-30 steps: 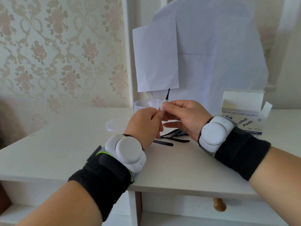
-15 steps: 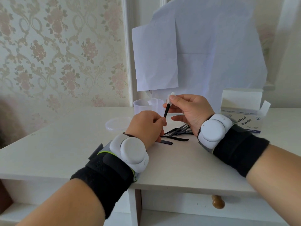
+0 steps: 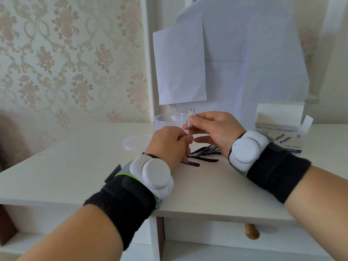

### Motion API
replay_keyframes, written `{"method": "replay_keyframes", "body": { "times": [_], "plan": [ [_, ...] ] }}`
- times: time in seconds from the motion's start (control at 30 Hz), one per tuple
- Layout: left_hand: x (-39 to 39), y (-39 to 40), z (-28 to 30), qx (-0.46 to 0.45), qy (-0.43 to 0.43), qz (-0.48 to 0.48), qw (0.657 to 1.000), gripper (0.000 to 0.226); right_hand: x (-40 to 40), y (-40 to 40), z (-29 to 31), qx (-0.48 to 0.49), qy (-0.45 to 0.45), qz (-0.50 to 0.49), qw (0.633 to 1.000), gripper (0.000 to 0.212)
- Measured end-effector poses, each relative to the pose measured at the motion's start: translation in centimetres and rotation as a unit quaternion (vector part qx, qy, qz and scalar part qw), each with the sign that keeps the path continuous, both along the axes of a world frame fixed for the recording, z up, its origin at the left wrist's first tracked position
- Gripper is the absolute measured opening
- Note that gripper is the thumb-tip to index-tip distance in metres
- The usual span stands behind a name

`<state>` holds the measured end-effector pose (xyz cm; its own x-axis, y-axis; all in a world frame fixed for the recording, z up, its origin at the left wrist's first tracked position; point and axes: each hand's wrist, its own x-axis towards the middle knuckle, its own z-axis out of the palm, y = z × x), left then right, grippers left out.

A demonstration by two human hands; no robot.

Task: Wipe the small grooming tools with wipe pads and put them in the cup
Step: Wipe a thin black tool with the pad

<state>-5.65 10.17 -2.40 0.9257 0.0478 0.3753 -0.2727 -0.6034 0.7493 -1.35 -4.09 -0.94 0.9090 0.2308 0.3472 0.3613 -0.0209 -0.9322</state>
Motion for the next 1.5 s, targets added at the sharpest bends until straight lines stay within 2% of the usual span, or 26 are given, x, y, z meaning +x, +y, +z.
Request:
{"method": "replay_keyframes", "body": {
  "times": [0.23, 0.3, 0.4, 0.43, 0.5, 0.6, 0.73, 0.83, 1.1, 1.37, 1.5],
  "plan": [
    [-0.4, 0.0, 0.3, -0.010, -0.031, 0.017, 0.999, 0.028, 0.0, 0.2, -0.2, -0.031, -0.027, 0.002, 0.999, 0.016],
    [-0.6, 0.1, 0.6, 0.000, -0.069, 0.061, 0.996, 0.030, 0.1, 0.2, -0.1, -0.037, -0.045, -0.009, 0.998, 0.017],
    [-0.8, 0.4, 0.9, -0.038, -0.150, 0.116, 0.981, 0.017, -0.2, 0.0, 0.3, -0.073, -0.076, -0.006, 0.994, 0.021],
    [-0.9, 0.5, 1.0, -0.053, -0.173, 0.112, 0.977, 0.016, -0.3, 0.1, 0.3, -0.092, -0.091, -0.002, 0.992, 0.022],
    [-0.8, 0.6, 0.8, -0.061, -0.201, 0.086, 0.974, 0.031, -0.6, 0.2, 0.5, -0.133, -0.127, -0.002, 0.983, 0.023],
    [-0.9, 0.6, 0.8, -0.074, -0.190, 0.061, 0.977, 0.034, -0.5, 0.1, 0.7, -0.164, -0.160, -0.016, 0.973, 0.017],
    [-0.9, 0.6, 0.9, -0.102, -0.140, 0.044, 0.984, 0.014, -0.4, -0.3, 0.7, -0.124, -0.158, -0.030, 0.979, 0.008],
    [-1.0, 0.5, 1.0, -0.134, -0.132, 0.040, 0.981, 0.014, -0.4, -0.4, 0.8, -0.087, -0.140, -0.025, 0.986, 0.006],
    [-1.0, 0.9, 1.2, -0.172, -0.172, 0.090, 0.966, 0.019, 0.0, -0.6, 1.1, -0.065, -0.120, -0.031, 0.990, 0.003],
    [-0.9, 1.2, 1.3, -0.201, -0.169, 0.103, 0.959, 0.019, 0.5, -1.0, 1.0, -0.011, -0.122, -0.090, 0.988, 0.009],
    [-0.7, 1.8, 1.4, -0.216, -0.183, 0.148, 0.948, 0.020, 0.8, -1.0, 0.8, -0.020, -0.122, -0.156, 0.980, 0.013]
  ]
}}
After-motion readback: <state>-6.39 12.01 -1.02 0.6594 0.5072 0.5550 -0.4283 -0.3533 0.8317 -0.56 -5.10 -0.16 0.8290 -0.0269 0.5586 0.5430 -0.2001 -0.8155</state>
